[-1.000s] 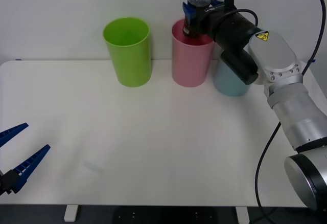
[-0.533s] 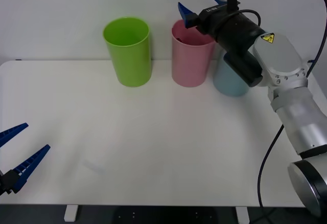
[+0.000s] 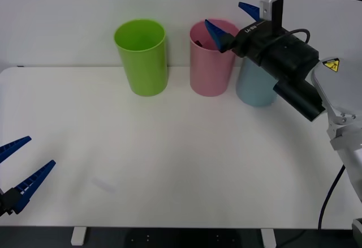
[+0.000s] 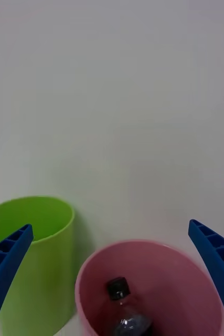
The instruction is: Grasp the object on the table and drop it into the matching bin: aluminum can to the light blue bin, PET bottle to the pink bin.
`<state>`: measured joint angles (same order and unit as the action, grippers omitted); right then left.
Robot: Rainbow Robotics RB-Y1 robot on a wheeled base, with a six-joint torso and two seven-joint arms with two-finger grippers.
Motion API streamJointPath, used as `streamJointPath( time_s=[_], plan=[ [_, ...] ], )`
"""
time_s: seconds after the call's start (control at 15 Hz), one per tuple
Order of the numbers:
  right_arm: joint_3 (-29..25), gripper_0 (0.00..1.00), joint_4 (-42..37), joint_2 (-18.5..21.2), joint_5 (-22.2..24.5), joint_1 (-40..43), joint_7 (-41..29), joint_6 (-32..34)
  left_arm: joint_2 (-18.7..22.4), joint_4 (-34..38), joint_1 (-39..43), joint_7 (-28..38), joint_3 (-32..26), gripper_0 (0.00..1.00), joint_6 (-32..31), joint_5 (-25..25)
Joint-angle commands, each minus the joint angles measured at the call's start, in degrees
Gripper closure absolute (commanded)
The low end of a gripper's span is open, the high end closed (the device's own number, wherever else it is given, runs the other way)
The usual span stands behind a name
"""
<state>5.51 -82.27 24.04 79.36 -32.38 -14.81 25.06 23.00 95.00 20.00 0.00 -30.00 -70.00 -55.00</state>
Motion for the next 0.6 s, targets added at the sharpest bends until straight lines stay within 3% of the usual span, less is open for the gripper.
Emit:
streamJointPath(
  time_s=[0.07, 0.33, 0.6],
  plan=[
    [-0.1, 0.00, -5.7, 2.8, -2.5, 5.1, 0.0, 1.8, 0.0, 0.0, 0.0, 0.0, 0.0, 0.00, 0.0, 0.0],
    [-2.8, 0.00, -12.6, 5.8, -5.1, 13.2, 1.4, 6.8, 0.0, 0.0, 0.0, 0.0, 0.0, 0.00, 0.0, 0.0],
    [-7.6, 0.00, -15.1, 6.1, -5.6, 18.8, 3.4, 15.4, 0.0, 0.0, 0.0, 0.0, 0.0, 0.00, 0.0, 0.0]
  ],
)
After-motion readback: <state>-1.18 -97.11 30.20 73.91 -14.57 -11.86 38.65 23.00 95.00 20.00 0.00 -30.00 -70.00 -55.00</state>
